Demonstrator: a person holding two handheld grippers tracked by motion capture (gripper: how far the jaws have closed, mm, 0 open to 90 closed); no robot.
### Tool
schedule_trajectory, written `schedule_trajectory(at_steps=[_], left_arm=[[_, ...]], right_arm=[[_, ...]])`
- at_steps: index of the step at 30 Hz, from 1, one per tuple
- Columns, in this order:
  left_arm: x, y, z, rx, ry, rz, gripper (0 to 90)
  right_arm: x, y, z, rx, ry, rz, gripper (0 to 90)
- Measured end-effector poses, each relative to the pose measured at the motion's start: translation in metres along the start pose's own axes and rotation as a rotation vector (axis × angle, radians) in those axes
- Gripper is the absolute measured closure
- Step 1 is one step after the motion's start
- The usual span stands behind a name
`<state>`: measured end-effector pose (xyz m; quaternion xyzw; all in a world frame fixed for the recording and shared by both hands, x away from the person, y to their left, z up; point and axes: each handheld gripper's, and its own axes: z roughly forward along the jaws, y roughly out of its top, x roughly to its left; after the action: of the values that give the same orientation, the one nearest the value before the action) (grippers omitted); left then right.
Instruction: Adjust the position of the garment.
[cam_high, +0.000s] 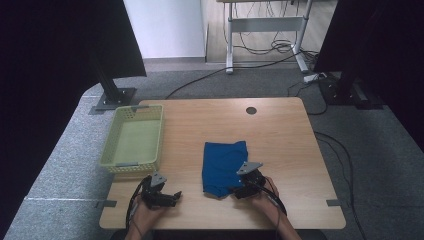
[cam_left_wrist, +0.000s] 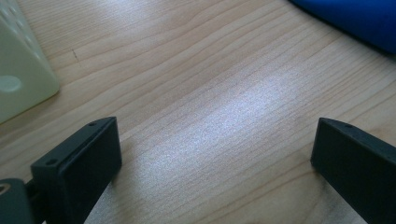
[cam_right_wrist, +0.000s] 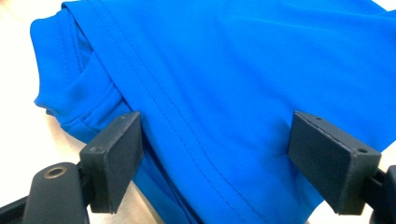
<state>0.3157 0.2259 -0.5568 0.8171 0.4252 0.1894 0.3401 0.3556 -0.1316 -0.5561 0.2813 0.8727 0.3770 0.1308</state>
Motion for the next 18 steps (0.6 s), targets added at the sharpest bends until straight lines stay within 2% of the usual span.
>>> schedule_trajectory(at_steps=[5,8,11,13,18], left_arm=[[0.0,0.0,0.0,0.0,0.0,0.0,1.9],[0.0,0.0,0.0,0.0,0.0,0.0,1.9],[0.0,0.0,0.0,0.0,0.0,0.0,1.8],[0.0,0.0,0.0,0.0,0.0,0.0,1.9],[0.0,0.0,0.0,0.0,0.0,0.0,1.6]], right_arm=[[-0.002,0.001,0.001,0.001,-0.001,-0.001,18.3],[-0.013,0.005,0.006,-0.002,-0.004,0.008,18.3],[-0.015,0.006,0.007,-0.002,-0.004,0.007,18.3],[-0.025,0.011,0.012,0.002,-0.005,0.006,18.5],[-0.031,0.015,0.015,0.004,-0.007,0.009,18.4]])
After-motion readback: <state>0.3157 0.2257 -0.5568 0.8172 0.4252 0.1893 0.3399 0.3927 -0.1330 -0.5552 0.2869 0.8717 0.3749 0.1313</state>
